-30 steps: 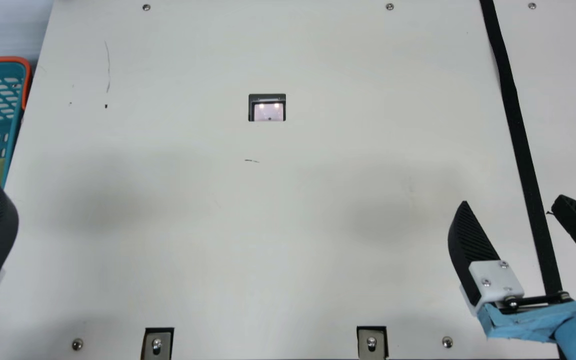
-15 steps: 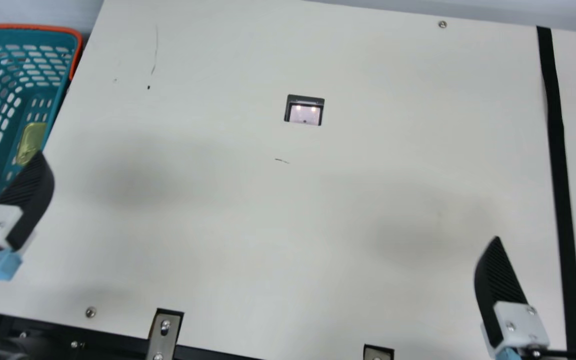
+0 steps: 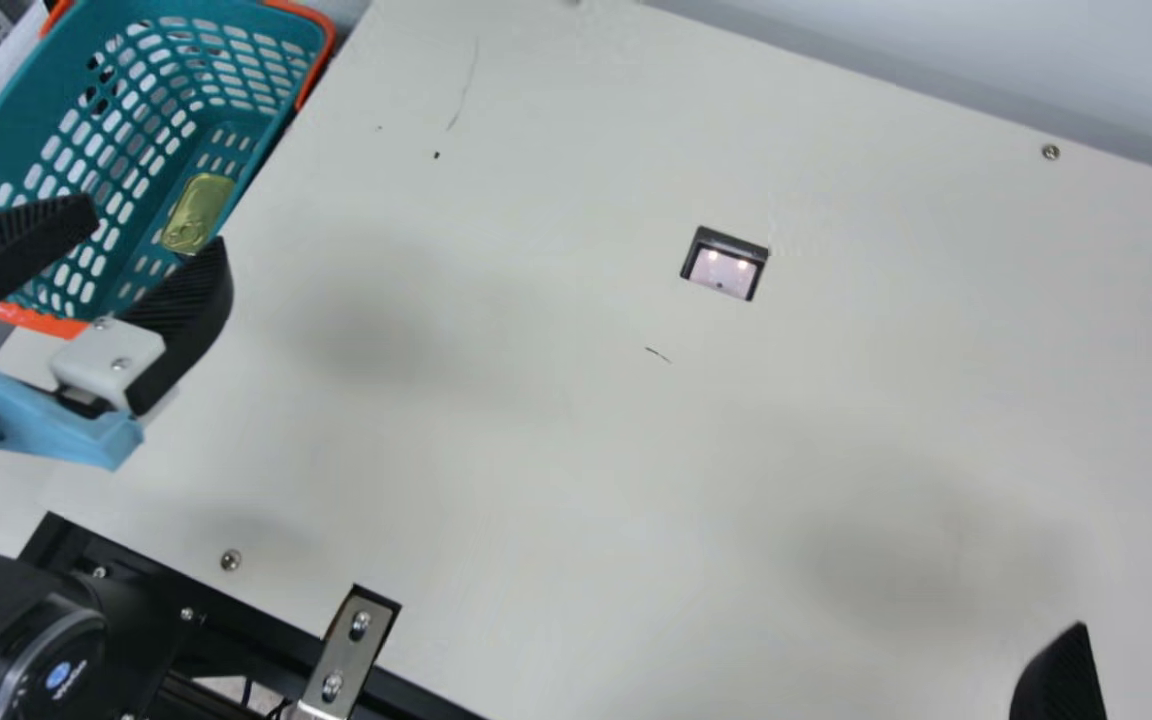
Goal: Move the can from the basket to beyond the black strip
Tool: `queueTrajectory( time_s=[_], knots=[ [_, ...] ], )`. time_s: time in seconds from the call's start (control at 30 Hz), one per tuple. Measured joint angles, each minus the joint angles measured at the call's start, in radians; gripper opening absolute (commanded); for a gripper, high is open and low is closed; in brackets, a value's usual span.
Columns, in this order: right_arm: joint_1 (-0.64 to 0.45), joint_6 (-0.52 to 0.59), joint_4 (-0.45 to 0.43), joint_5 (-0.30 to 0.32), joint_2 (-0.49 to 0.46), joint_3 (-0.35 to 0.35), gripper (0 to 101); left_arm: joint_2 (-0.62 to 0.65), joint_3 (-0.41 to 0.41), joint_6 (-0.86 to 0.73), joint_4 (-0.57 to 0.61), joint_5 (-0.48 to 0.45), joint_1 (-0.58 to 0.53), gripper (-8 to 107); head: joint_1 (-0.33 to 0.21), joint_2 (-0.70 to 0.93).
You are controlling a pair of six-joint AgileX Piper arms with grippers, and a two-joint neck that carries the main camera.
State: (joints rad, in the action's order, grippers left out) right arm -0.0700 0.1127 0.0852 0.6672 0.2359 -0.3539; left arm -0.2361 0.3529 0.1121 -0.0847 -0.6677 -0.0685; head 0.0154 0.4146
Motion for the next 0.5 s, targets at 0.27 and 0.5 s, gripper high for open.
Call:
queueTrajectory(
  time_s=[0.27,0.5],
  knots=[
    [0.0,0.0,0.0,0.0,0.0,0.0,101,0.0,0.0,0.0,0.0,0.0,0.0,90,-0.072,0.01],
    [0.0,0.0,0.0,0.0,0.0,0.0,101,0.0,0.0,0.0,0.0,0.0,0.0,90,-0.133,0.005]
  ],
)
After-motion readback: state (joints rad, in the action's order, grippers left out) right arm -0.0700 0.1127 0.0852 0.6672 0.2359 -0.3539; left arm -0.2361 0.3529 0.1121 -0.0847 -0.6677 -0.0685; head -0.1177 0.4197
